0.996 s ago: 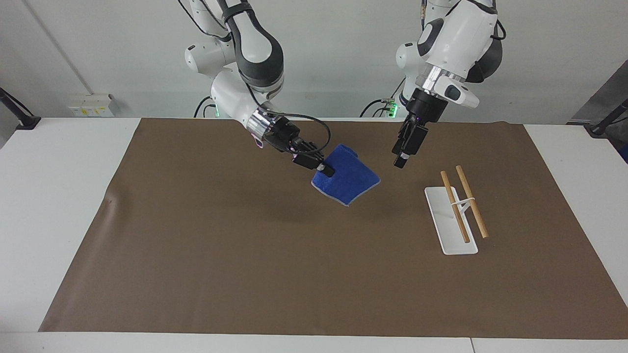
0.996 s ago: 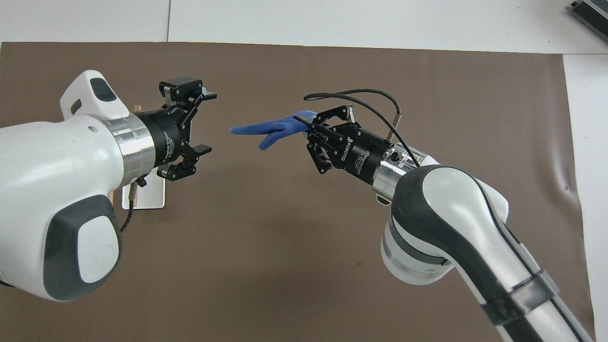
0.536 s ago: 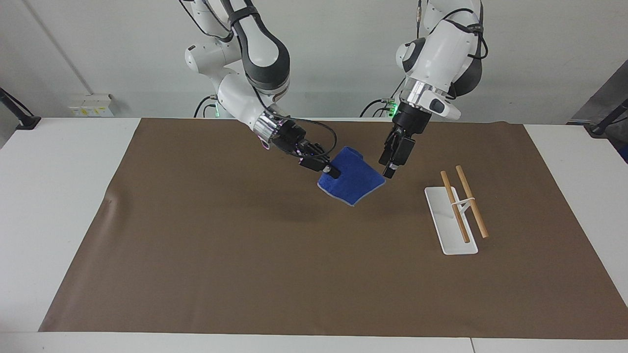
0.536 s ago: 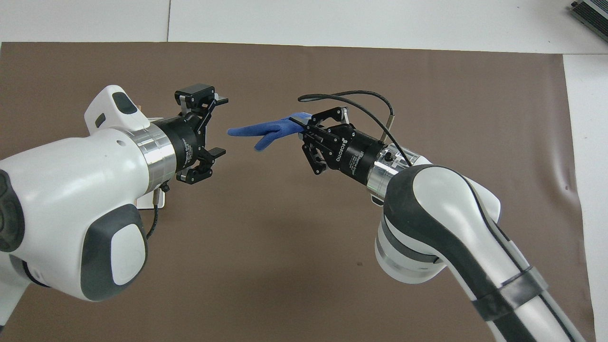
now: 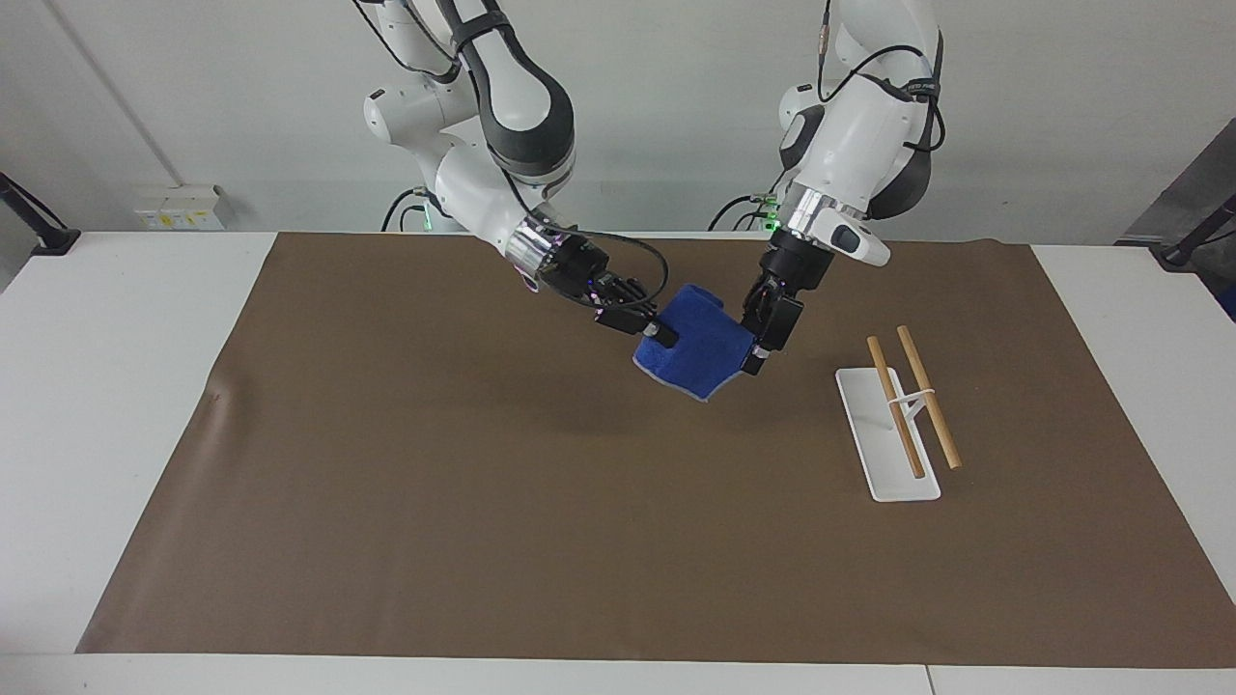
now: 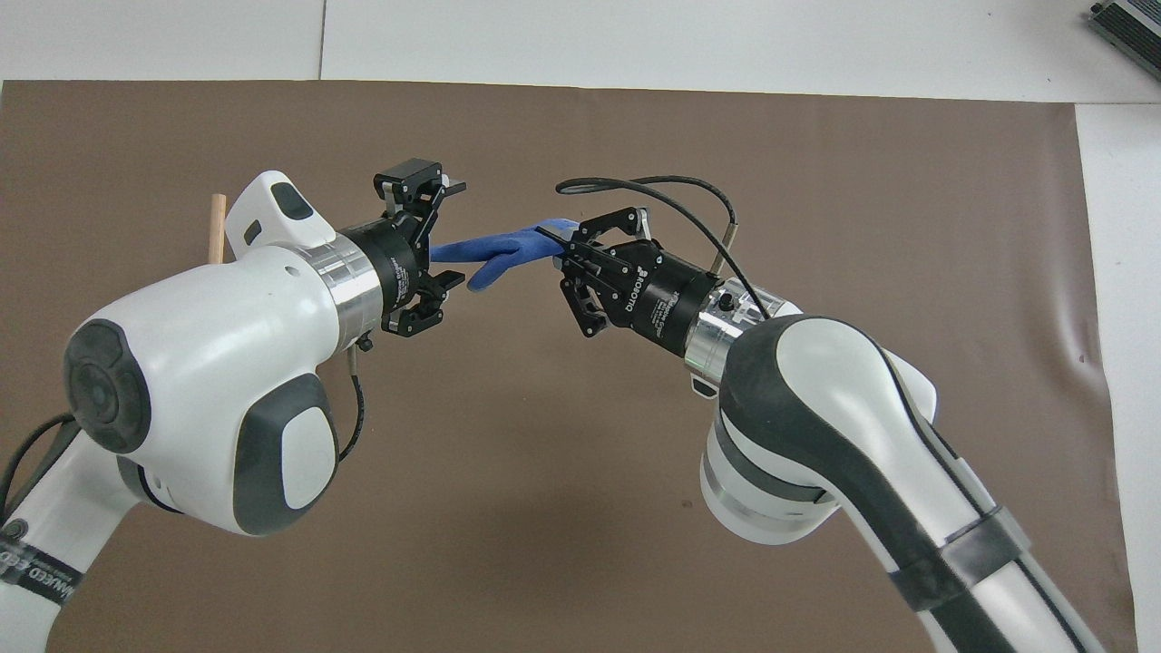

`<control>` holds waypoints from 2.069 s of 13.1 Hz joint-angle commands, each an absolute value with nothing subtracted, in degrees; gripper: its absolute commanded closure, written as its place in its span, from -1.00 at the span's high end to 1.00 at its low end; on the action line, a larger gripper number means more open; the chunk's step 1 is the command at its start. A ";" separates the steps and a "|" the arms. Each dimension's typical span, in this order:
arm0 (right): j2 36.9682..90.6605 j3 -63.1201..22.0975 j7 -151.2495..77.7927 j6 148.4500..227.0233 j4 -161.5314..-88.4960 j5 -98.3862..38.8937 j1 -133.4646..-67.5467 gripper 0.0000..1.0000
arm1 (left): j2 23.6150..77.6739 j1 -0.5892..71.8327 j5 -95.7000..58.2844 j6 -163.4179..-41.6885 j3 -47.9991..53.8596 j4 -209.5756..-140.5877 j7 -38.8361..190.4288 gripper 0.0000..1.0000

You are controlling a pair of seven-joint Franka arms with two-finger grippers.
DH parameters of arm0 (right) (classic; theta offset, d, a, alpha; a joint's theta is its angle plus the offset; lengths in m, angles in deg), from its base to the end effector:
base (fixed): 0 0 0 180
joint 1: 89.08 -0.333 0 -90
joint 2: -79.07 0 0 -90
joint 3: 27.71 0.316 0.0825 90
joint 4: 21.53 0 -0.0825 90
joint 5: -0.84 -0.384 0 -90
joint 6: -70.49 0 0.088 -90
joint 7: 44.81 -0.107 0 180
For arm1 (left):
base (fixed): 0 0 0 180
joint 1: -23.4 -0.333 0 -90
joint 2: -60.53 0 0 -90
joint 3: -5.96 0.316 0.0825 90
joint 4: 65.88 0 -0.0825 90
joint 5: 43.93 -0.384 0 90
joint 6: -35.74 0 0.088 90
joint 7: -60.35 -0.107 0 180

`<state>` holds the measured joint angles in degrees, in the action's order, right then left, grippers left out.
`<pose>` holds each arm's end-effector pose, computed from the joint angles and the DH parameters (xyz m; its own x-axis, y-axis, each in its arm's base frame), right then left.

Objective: Right arm passes towel to left arm to hang
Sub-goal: 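Grasp the towel with the left gripper while the right gripper releases, then move the towel over the sticks while the right gripper withdraws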

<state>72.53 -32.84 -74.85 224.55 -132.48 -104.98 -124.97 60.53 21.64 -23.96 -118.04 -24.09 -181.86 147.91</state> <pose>0.5410 0.2878 0.4641 0.3314 -0.5249 -0.7840 -0.7880 0.3030 -0.5359 0.5318 -0.2739 0.5226 0.3483 0.8937 -0.2827 0.8061 -0.1317 0.5770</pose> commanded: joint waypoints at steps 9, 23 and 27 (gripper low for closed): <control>71.86 -32.28 -74.79 225.18 -131.65 -105.77 -124.59 -1.00 | 60.27 21.65 -22.84 -119.38 -23.66 -182.34 147.45 -1.00; 71.33 -32.55 -56.25 233.88 -137.54 -86.89 -121.78 1.00 | 60.79 19.54 -22.84 -115.52 -13.58 -186.72 132.97 -1.00; 71.51 -32.63 -50.63 233.88 -140.96 -70.83 -117.48 1.00 | 61.32 19.45 -23.71 -109.66 -3.73 -187.79 126.90 -1.00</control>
